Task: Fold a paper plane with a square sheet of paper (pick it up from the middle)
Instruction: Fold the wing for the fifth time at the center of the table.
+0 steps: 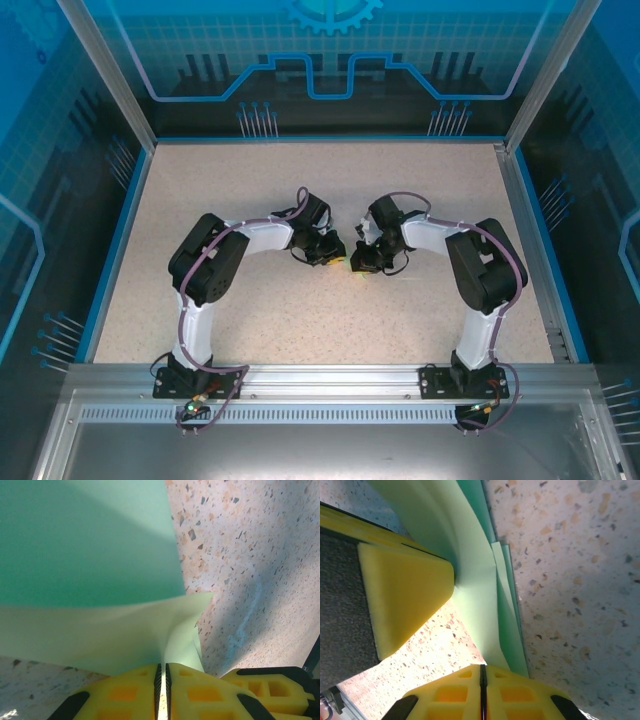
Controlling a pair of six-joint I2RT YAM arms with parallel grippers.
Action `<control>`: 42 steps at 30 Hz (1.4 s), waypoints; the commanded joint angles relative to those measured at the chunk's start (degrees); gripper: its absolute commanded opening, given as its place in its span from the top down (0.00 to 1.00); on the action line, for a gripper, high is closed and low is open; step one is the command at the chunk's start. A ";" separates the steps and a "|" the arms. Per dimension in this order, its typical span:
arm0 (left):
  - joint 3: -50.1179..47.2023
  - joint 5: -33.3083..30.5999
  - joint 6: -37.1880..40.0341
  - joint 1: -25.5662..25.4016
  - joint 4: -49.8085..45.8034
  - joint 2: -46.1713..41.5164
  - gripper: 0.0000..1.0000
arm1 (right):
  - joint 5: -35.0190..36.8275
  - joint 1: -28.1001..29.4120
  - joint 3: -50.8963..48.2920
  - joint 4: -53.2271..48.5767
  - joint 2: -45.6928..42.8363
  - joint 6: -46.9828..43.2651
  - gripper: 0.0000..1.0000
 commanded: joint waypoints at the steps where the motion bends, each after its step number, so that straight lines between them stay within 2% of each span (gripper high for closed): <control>1: 0.70 -3.88 1.85 -0.04 -4.95 2.28 0.85 | 2.59 -0.19 -1.03 -3.85 1.41 -0.99 0.92; 18: 1.53 -5.53 2.36 -0.07 -7.29 2.92 0.86 | 3.00 -1.23 -3.78 -5.43 1.68 -2.38 0.93; 42: 2.54 -9.70 1.94 -0.02 -11.32 4.00 0.86 | -0.24 -5.02 -16.16 -3.73 -4.62 0.86 0.94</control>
